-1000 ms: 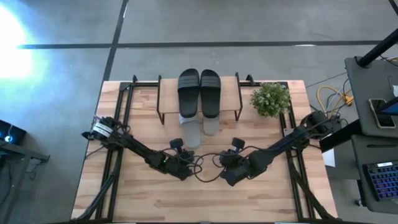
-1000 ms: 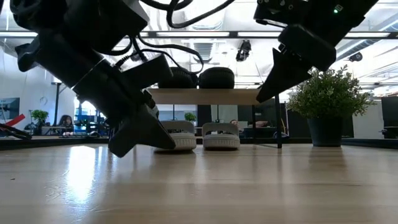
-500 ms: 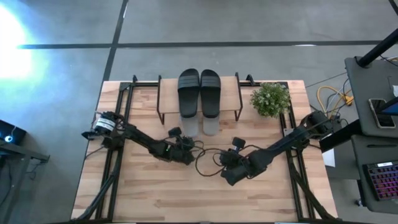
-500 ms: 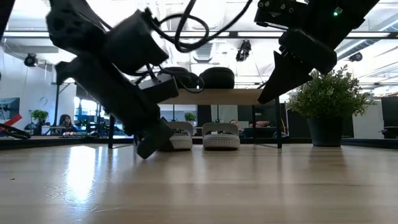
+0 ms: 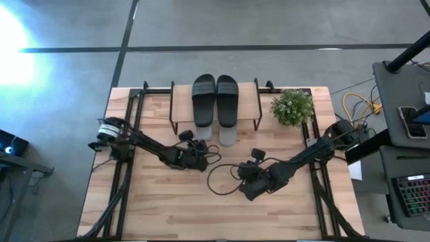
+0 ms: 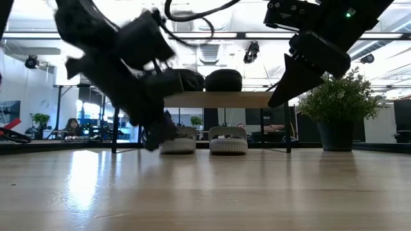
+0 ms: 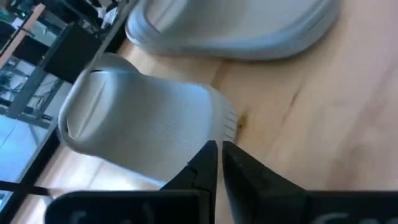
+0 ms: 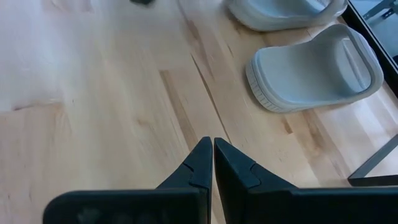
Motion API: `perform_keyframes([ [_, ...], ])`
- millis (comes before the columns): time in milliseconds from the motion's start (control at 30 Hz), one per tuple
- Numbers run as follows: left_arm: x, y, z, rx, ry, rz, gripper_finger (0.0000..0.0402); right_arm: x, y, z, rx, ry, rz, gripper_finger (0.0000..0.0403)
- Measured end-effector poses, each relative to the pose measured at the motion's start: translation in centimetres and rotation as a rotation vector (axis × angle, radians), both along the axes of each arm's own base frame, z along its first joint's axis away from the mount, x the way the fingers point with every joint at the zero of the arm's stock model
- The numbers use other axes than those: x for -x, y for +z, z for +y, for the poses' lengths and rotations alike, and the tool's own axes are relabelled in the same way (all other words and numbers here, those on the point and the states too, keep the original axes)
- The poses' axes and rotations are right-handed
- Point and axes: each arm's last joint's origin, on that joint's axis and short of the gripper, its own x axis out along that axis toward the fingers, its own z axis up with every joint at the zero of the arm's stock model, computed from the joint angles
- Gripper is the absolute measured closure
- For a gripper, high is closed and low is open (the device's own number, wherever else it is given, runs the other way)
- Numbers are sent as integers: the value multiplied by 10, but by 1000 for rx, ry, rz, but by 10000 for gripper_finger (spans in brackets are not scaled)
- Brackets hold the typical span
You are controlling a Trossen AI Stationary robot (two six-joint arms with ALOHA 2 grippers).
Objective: Pick and place slides into the shelf
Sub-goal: Put the gray slipper under the shelf, then adjust the gray slippers under the shelf
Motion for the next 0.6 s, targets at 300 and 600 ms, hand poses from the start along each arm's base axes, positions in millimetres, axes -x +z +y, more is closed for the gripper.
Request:
perform_keyframes([
  [300, 28, 46, -38, 194, 33, -246, 391, -4, -6, -23, -162, -177, 3, 394],
  [600, 66, 49, -60, 348, 136, -329, 391, -36, -10, -66, -247, -58, -24, 394],
])
